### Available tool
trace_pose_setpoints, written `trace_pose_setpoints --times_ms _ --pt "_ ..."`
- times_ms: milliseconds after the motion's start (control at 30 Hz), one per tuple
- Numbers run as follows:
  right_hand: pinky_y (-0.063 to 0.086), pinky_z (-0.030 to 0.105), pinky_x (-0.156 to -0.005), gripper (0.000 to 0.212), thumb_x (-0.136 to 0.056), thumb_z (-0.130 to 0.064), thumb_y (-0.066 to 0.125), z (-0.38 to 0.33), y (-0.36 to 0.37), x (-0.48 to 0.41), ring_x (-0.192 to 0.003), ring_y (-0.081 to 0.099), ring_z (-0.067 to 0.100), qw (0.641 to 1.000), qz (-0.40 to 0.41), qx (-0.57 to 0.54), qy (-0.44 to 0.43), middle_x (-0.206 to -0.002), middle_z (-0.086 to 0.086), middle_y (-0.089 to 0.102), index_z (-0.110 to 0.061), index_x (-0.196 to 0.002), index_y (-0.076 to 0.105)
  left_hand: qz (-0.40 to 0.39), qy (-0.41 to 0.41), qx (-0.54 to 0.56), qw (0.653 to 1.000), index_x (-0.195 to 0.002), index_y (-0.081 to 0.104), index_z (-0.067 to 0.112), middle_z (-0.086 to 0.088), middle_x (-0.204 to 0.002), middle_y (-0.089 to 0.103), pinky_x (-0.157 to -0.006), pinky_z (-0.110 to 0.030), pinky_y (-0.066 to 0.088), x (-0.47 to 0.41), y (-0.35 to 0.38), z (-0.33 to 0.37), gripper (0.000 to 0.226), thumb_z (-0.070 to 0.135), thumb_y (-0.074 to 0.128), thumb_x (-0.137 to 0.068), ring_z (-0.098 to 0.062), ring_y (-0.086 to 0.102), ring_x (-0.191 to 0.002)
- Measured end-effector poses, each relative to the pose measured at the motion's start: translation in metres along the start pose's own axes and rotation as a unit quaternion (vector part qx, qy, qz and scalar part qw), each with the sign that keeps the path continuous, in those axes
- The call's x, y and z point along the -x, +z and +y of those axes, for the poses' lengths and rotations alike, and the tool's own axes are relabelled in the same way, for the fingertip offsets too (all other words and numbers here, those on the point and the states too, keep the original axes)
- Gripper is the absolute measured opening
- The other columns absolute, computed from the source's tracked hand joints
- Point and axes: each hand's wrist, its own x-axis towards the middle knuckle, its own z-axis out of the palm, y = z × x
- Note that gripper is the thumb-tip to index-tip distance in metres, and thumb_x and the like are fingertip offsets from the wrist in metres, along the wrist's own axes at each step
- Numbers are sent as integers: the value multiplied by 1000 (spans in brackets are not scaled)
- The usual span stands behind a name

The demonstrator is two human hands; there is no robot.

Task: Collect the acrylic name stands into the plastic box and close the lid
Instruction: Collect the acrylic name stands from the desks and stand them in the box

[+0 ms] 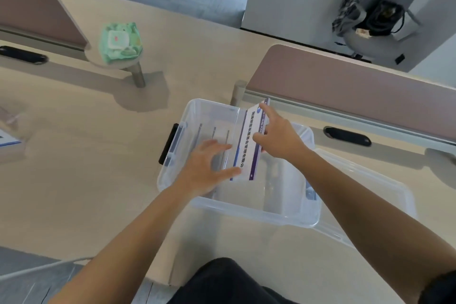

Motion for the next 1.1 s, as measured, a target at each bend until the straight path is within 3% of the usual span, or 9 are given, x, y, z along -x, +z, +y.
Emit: trace_pose_setpoints --times_ms 167,267,333,433,633,733,833,967,1100 --pt "59 28 -68 77 -93 -22 62 21 8 -3 -81 69 12 999 -38 28 0 -124 2 67 -29 -155 16 83 42 -189 978 -120 66 30 -7 -136 49 -100 -44 41 -11 -37 -48 47 53 70 -80 -34 40 -126" --pt "59 34 -75 80 -92 -23 65 35 14 -5 -89 70 20 996 -60 64 7 -128 5 65 -29 -155 15 121 41 -262 957 -114 68 27 -15 -128 54 -102 -45 34 -23 -46 -65 44 54 54 -82 -41 47 -118" --pt "58 33 -73 83 -92 -24 66 47 20 -9 -92 69 23 991 -80 105 13 -131 7 64 -28 -156 14 104 -5 -250 963 -123 61 28 -15 -135 47 -105 -43 27 -26 -44 -71 45 51 55 -84 -37 39 -126" --pt "58 34 -71 87 -90 -26 67 64 30 -16 -84 69 23 983 -110 143 44 -121 13 68 -29 -156 11 82 -96 -181 975 -134 50 35 -9 -142 36 -105 -44 33 -26 -35 -73 49 43 63 -88 -35 32 -127" --pt "41 23 -53 90 -91 -25 64 81 52 -19 -66 58 14 971 -148 172 72 -83 8 64 -26 -158 3 129 -96 -143 977 -133 56 26 -4 -131 52 -99 -41 42 -24 -34 -69 44 28 62 -89 -34 43 -120" --pt "43 27 -55 91 -92 -27 63 87 62 -25 -63 55 13 970 -160 167 79 -73 3 56 -27 -158 0 121 -107 -148 976 -138 51 27 -5 -131 53 -100 -40 40 -25 -34 -69 49 27 60 -89 -33 41 -120" --pt "54 36 -75 89 -93 -33 62 92 67 -30 -79 61 20 972 -171 141 83 -93 8 65 -32 -158 1 114 -124 -148 975 -142 45 30 -6 -129 52 -101 -40 38 -26 -35 -67 54 28 58 -90 -31 38 -121" --pt "47 40 -99 93 -89 -45 67 103 69 -22 -119 57 30 979 -178 51 86 -133 13 58 -41 -156 2 114 -119 -153 975 -142 45 30 -7 -124 54 -101 -39 37 -26 -34 -66 54 27 58 -89 -32 41 -116" --pt "51 37 -99 103 -86 -38 74 116 70 -8 -112 64 22 970 -224 -22 87 -152 7 43 -51 -152 -4 119 -124 -146 974 -142 46 32 -7 -123 54 -100 -38 37 -26 -34 -66 54 28 58 -89 -32 42 -116"
